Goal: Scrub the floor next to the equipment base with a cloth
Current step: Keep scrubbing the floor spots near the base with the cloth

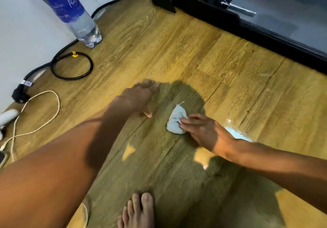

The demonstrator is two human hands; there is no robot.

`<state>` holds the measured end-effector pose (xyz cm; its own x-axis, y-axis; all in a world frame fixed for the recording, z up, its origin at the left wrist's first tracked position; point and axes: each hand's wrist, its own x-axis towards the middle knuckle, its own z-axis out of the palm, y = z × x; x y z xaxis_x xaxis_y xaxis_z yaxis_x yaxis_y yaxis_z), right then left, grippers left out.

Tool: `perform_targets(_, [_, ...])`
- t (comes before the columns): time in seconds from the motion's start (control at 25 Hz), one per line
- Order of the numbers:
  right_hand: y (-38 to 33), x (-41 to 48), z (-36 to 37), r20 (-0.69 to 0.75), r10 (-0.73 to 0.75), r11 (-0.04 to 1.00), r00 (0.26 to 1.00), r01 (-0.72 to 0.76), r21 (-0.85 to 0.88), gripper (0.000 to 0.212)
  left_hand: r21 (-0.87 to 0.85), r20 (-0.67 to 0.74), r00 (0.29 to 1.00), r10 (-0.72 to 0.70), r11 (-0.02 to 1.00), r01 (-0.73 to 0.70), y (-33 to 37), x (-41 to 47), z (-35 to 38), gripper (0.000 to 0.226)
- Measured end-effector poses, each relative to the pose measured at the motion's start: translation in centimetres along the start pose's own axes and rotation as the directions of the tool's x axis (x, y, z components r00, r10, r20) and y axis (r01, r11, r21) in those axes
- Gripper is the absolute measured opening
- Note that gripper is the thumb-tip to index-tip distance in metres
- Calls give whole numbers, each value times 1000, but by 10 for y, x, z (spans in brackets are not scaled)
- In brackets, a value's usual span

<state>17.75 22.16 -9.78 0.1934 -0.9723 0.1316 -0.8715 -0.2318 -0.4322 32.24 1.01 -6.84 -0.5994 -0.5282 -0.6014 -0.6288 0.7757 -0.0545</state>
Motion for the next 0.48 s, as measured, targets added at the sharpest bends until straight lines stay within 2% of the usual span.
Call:
perform_targets(0.08, [-25, -7, 10, 121, -191, 982, 974, 188, 36, 40, -127, 28, 993, -119, 984, 121, -18, -6, 4, 122])
perform_targets(0.16, [-24, 0, 12, 207, -292, 956, 934, 291, 37, 36, -140, 36, 990, -137, 980, 140, -19, -2, 8, 124])
perform_targets(0.24, [-6, 17, 6, 214, -202, 979, 956, 197, 45, 34, -152, 46, 991, -127, 979, 132, -20, 2, 11, 125])
perform_targets(0.32, [6, 29, 4, 141, -54, 998, 989, 59, -29, 37, -156, 32, 992, -126, 979, 129, -26, 4, 15, 125])
perform_targets(0.36, [4, 30, 5, 103, -35, 997, 994, 41, -63, 37, -162, 26, 990, -136, 977, 139, -29, 5, 17, 126])
perform_targets(0.4, [-1, 27, 9, 53, -60, 996, 997, 63, -56, 36, -164, 22, 989, -145, 975, 147, -31, 6, 18, 126])
perform_targets(0.48, [-21, 17, 23, 90, -181, 983, 979, 180, 17, 34, -161, 20, 989, -147, 976, 148, -31, 6, 21, 126])
